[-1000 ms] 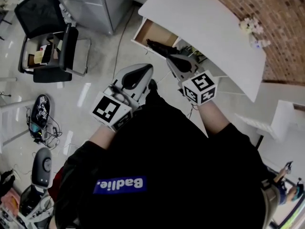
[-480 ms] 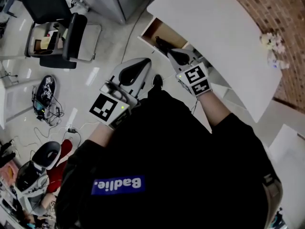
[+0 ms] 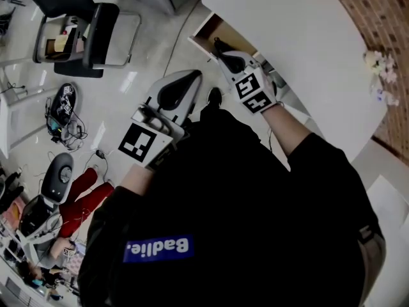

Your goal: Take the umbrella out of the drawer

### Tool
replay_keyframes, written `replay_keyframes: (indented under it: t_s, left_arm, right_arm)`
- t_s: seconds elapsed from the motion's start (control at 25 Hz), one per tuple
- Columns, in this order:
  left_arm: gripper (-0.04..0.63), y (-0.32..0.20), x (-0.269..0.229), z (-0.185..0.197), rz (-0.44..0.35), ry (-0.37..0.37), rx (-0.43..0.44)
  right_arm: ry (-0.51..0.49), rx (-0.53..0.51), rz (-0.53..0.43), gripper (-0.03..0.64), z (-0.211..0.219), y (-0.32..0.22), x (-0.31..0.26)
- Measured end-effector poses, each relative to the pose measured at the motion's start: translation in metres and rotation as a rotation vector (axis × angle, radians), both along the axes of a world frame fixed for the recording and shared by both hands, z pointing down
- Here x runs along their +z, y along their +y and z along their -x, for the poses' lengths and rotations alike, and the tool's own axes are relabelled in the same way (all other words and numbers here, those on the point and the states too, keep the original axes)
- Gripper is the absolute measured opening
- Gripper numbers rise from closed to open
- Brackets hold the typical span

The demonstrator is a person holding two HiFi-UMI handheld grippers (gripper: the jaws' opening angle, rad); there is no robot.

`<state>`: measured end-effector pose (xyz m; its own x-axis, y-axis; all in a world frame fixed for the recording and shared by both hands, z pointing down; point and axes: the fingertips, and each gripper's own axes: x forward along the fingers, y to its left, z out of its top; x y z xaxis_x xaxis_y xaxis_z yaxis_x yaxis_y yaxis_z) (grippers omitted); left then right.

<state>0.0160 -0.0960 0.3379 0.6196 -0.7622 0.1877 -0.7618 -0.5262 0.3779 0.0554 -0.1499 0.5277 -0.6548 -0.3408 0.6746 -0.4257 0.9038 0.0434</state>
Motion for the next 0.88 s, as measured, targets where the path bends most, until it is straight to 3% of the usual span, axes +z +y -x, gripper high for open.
replay_keyframes:
  t_s: [0.36, 0.88]
  left_arm:
    - [0.002, -0.01, 0.009, 0.031, 0.022, 0.007, 0.017]
    - [0.002, -0.016, 0.038, 0.053, 0.089, 0.0, -0.053]
  right_arm:
    - [0.188, -0.07, -0.084, 0.032, 0.023, -0.015, 0.039]
    - [0.449, -0.02, 0.075, 0.032, -0.039, -0.037, 0.187]
